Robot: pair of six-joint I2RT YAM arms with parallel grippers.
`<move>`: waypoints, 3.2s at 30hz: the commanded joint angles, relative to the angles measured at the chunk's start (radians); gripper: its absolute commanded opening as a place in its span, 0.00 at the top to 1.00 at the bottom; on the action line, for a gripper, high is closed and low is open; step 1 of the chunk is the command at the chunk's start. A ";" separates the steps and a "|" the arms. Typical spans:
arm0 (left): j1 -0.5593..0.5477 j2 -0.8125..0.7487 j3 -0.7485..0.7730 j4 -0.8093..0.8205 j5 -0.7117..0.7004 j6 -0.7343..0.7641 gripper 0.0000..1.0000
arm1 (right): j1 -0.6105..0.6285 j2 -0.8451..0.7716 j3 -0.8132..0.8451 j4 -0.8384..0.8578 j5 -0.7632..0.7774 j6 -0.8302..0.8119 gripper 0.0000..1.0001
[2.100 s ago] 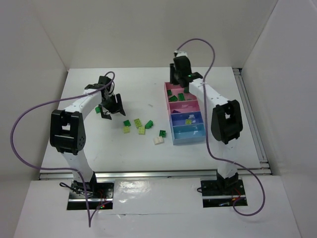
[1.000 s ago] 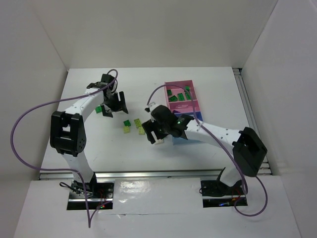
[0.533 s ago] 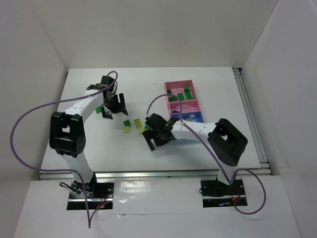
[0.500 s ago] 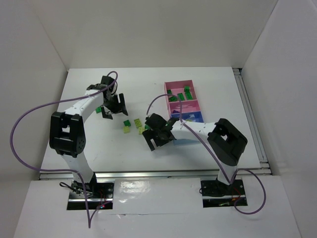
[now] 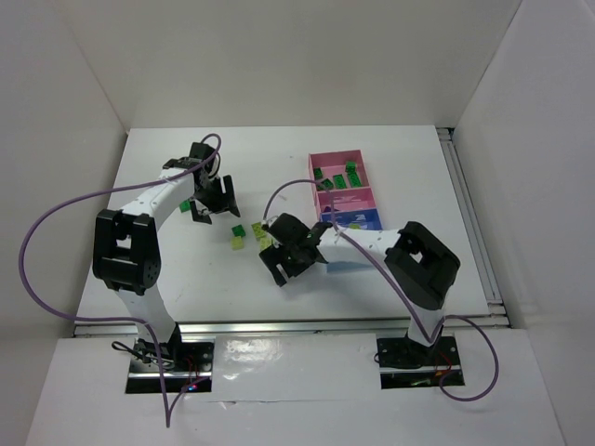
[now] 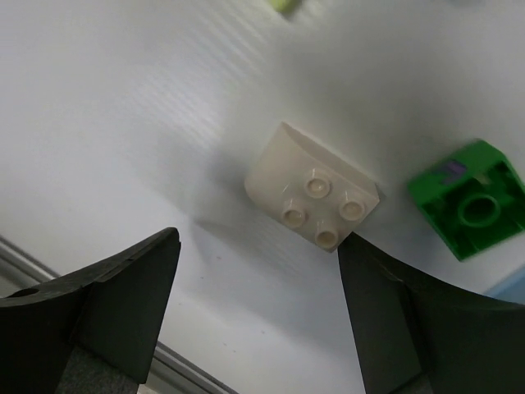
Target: Sort the legos into containers by color
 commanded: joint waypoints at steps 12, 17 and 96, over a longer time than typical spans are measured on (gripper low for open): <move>-0.004 -0.054 -0.022 0.005 -0.025 -0.010 0.15 | 0.042 0.054 0.073 -0.009 0.128 -0.089 0.13; 0.005 -0.054 -0.031 0.005 -0.025 -0.010 0.15 | 0.042 0.083 0.087 0.022 0.177 -0.123 0.15; 0.036 0.066 0.162 -0.004 -0.013 -0.010 0.15 | -0.427 0.092 0.412 -0.007 0.114 0.026 0.20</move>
